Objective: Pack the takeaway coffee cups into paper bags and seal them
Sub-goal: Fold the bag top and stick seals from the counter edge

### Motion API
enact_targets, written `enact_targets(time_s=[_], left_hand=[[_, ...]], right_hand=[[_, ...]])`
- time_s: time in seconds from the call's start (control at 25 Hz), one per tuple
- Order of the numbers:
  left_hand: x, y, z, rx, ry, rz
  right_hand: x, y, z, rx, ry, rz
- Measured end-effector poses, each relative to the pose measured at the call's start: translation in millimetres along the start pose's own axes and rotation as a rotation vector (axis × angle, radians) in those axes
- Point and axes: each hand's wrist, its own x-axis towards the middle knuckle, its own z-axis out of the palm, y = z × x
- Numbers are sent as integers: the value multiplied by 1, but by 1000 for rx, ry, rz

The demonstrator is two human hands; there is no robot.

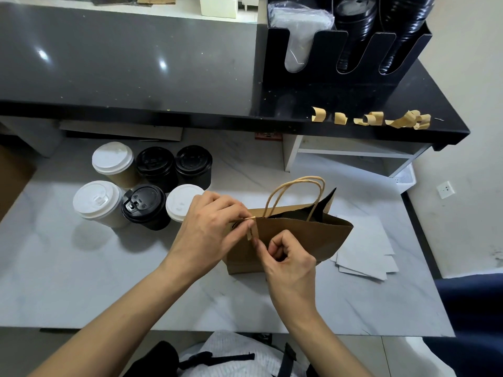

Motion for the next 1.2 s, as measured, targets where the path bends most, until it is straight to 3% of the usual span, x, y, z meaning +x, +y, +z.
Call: enact_targets(time_s=[0.28,0.56,1.08,1.2], left_hand=[[-2,3,-1,110,55,101],[0,-3,-5,45,-76,-14],[2,-15,-11,-48,-28,-73],[4,-18,-15,-53,-42,-81]], right_hand=[[0,3,-2,4,-18,6],[1,3,-3,19,-37,6],[8,-2,-18,104,-16,-36],[15,-5,-35,134,72,-72]])
